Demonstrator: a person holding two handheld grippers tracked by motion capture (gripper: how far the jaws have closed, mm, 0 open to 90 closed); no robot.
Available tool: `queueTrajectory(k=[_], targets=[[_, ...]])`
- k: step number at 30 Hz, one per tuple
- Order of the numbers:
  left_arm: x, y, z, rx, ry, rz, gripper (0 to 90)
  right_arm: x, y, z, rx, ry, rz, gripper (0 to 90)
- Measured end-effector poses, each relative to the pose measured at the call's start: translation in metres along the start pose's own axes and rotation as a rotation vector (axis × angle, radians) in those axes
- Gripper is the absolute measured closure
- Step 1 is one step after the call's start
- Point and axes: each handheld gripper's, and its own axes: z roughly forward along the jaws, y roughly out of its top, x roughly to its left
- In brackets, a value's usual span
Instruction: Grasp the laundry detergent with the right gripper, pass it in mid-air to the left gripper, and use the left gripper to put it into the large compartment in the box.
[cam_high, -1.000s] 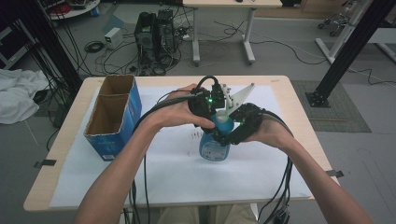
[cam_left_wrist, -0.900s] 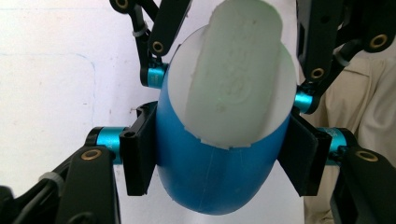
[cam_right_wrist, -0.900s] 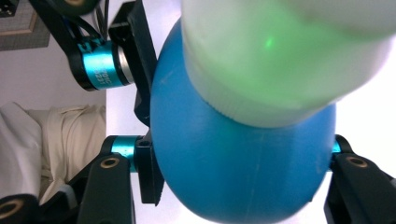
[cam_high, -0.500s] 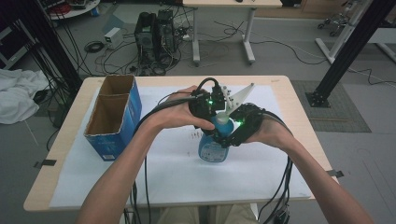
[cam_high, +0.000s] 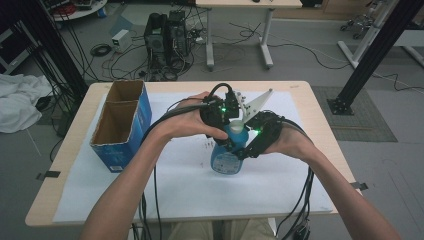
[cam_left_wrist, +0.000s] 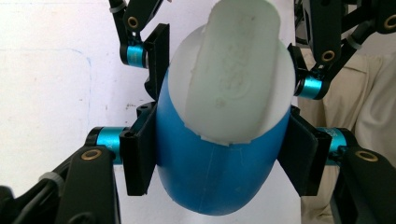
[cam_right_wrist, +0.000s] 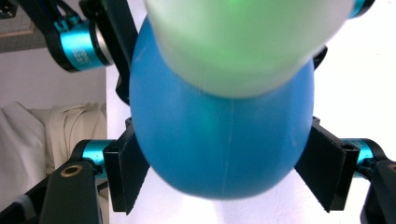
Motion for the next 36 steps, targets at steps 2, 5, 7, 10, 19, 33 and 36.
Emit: queueTrajectory(k=[2,5,7,10,19,33,36], targets=[[-0.001,0.000,-0.001,0.000,0.002,0.004,36.5,0.000,0.000,0.000,-0.002,-0.002,-0.008,23.8],[0.000,0.000,0.000,-0.001,0.001,-0.001,36.5,0.000,-0.001,-0.001,-0.006,0.001,0.002,23.8],[-0.001,-0.004,-0.007,0.006,0.007,-0.004,36.5,0.000,0.000,0.001,-0.005,-0.006,-0.012,23.4],[-0.001,-0.004,-0.007,0.006,0.007,-0.004,36.5,0.000,-0.001,-0.001,-0.006,-0.003,0.003,23.1],[-0.003,-0.006,-0.008,0.012,0.010,-0.008,36.5,-0.001,-0.001,-0.001,-0.007,-0.001,0.002,23.0],[-0.001,-0.011,-0.021,0.022,0.045,-0.049,36.8,-0.003,-0.014,-0.014,0.009,-0.055,0.062,19.4],[0.000,-0.014,-0.027,0.027,0.056,-0.065,36.8,-0.002,-0.011,-0.011,-0.001,-0.035,0.050,13.2]])
